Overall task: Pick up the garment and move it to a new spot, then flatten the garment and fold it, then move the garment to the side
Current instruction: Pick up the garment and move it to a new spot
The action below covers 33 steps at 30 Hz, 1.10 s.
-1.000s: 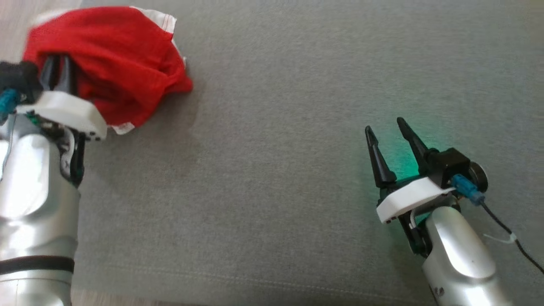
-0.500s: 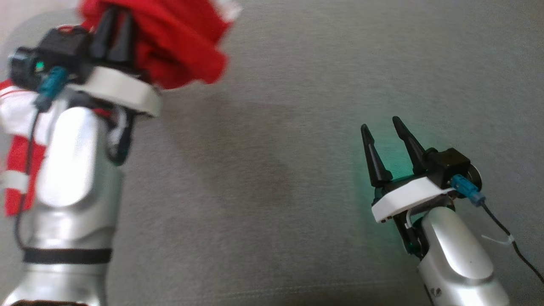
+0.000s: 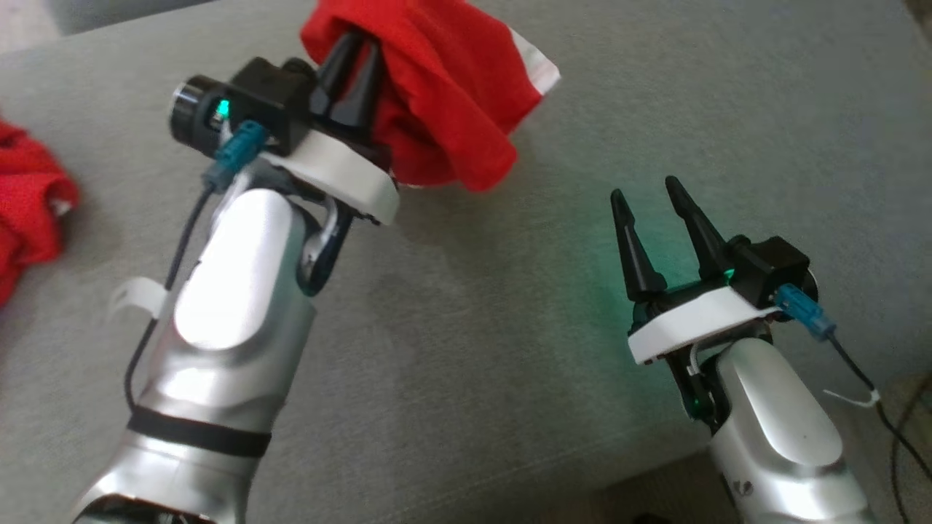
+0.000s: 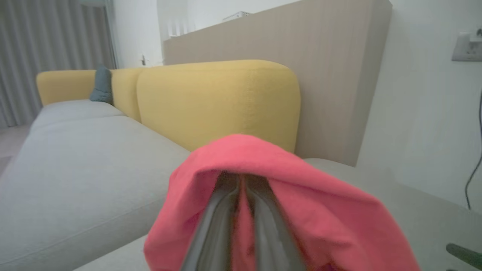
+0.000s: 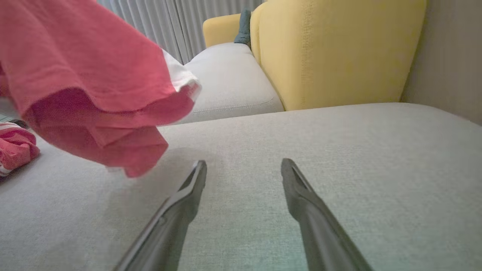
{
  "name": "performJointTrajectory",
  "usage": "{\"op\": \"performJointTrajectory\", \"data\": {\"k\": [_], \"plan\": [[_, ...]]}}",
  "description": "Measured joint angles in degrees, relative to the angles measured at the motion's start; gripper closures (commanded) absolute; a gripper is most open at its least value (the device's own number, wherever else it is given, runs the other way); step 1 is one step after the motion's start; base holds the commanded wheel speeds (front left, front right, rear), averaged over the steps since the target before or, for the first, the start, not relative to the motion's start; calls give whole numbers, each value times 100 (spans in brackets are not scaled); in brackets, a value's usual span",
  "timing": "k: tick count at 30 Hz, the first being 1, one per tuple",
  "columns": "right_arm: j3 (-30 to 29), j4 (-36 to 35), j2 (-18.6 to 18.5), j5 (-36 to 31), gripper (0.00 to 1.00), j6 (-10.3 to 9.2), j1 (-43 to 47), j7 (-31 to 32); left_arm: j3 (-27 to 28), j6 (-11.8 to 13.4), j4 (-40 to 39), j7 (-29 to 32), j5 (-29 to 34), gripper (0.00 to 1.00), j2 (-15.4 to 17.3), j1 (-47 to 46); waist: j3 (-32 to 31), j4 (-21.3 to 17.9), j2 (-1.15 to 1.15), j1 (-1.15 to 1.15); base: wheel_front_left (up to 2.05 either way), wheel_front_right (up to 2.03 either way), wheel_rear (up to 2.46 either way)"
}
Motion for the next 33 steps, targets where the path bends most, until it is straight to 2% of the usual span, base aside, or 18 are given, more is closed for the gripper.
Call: {"op": "performJointTrajectory", "data": {"k": [2,3,4,5,12,18,21,25,33], "plan": [[41,-32,0,36,0,0,-5,0,-119,75,110,0,-66,100,-10,2,75,-118,0,0,0,0,0],[58,-35,0,48,0,0,-6,1,-178,120,193,0,-90,73,-10,9,111,-163,0,0,0,0,0],[70,-36,0,48,0,0,-6,1,-221,178,250,0,-123,32,-12,33,145,-199,0,0,0,0,0],[75,-41,0,48,0,0,-6,1,-247,252,324,0,-138,0,-15,57,173,-225,0,0,0,0,0],[86,-44,1,48,0,0,-3,1,-63,634,425,0,-137,0,-13,717,113,-45,0,0,0,0,0],[67,18,3,-31,0,0,16,1,547,1063,-288,0,23,0,49,1558,-68,335,0,0,0,0,0],[40,79,3,-97,0,0,38,1,856,1184,-550,0,65,0,81,2084,-193,532,0,0,0,0,0],[-56,148,3,-160,0,0,85,1,1088,1266,-749,0,105,0,83,2624,-333,732,0,0,0,0,0],[-448,311,10,-325,0,0,493,1,1358,1260,-1103,0,187,0,65,3497,-752,1231,0,0,0,0,0]]}}
